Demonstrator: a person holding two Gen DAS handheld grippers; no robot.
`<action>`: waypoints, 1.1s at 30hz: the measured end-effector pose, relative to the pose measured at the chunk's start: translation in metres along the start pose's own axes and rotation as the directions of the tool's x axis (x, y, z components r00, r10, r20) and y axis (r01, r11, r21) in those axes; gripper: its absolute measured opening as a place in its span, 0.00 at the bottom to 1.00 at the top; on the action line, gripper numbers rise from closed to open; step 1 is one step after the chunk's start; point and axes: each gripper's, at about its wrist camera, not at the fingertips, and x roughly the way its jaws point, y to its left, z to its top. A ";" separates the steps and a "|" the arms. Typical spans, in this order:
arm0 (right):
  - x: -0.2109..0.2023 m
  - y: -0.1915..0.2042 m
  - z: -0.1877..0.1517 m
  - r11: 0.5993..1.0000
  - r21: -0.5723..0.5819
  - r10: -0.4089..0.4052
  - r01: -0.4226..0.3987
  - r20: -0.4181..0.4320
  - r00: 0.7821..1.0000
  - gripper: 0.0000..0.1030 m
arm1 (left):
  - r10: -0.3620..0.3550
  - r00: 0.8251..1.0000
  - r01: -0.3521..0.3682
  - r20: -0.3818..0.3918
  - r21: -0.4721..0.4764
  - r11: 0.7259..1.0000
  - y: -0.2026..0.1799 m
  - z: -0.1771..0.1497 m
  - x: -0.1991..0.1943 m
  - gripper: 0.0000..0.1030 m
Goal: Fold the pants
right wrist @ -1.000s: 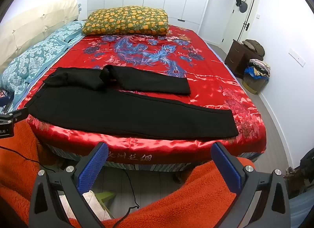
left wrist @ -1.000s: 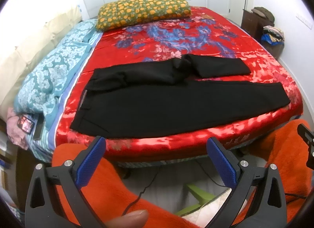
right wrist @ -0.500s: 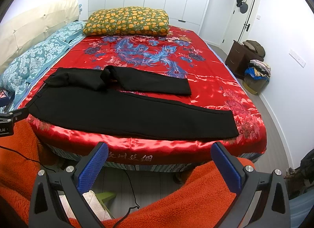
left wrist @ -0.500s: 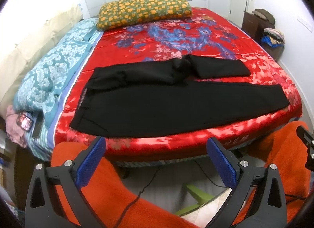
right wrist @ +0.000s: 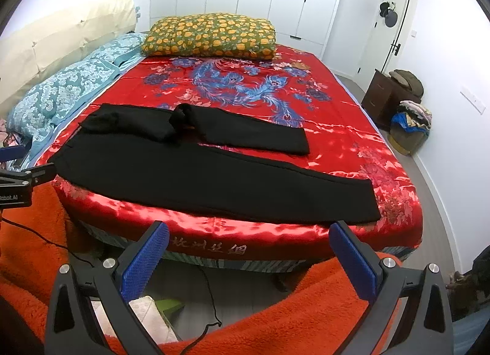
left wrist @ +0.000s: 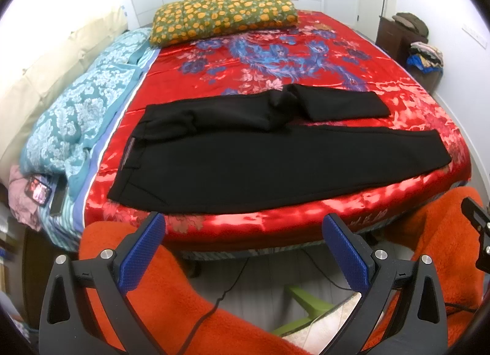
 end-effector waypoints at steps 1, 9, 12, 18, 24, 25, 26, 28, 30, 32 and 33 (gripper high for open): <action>0.000 0.000 0.000 1.000 0.001 0.002 -0.002 0.001 1.000 1.00 | 0.000 1.000 0.000 0.000 0.001 1.000 0.000 0.000 0.000 0.99; -0.002 0.001 0.000 1.000 -0.008 0.022 -0.021 0.025 0.999 1.00 | 0.001 1.000 -0.001 0.001 0.007 1.000 -0.002 0.002 0.001 0.99; -0.005 0.001 -0.001 0.999 -0.014 0.038 -0.037 0.042 0.998 1.00 | 0.000 1.000 0.000 0.003 0.006 1.000 -0.002 0.001 0.001 0.99; -0.007 -0.003 -0.002 0.989 0.011 0.143 -0.144 0.058 0.988 1.00 | -0.002 1.000 0.002 0.005 0.009 1.000 -0.001 0.002 0.001 0.99; -0.007 -0.004 -0.003 0.984 0.030 0.175 -0.177 0.064 0.983 1.00 | -0.001 1.000 0.001 0.009 0.008 1.000 -0.002 0.003 0.001 0.99; -0.006 -0.004 -0.002 0.984 0.032 0.173 -0.175 0.061 0.983 1.00 | -0.002 1.000 0.002 0.013 0.008 1.000 -0.001 0.003 0.000 0.99; -0.005 -0.005 -0.002 0.983 0.038 0.177 -0.180 0.063 0.982 1.00 | -0.002 1.000 0.002 0.018 0.007 1.000 -0.001 0.004 0.000 0.99; -0.008 -0.010 -0.002 0.981 0.054 0.180 -0.185 0.087 0.980 1.00 | -0.003 1.000 0.002 0.028 0.003 1.000 0.001 0.005 0.000 0.99; -0.014 -0.017 -0.001 0.977 0.076 0.189 -0.201 0.144 0.971 1.00 | -0.001 1.000 0.002 0.027 -0.003 1.000 0.003 0.007 0.002 0.99; -0.018 -0.023 0.001 0.967 0.093 0.215 -0.236 0.190 0.958 1.00 | -0.009 1.000 0.009 0.017 -0.007 1.000 0.004 0.009 0.006 0.99; -0.020 -0.025 0.002 0.962 0.097 0.232 -0.257 0.210 0.950 1.00 | -0.014 1.000 0.014 0.013 -0.006 1.000 0.004 0.009 0.007 0.99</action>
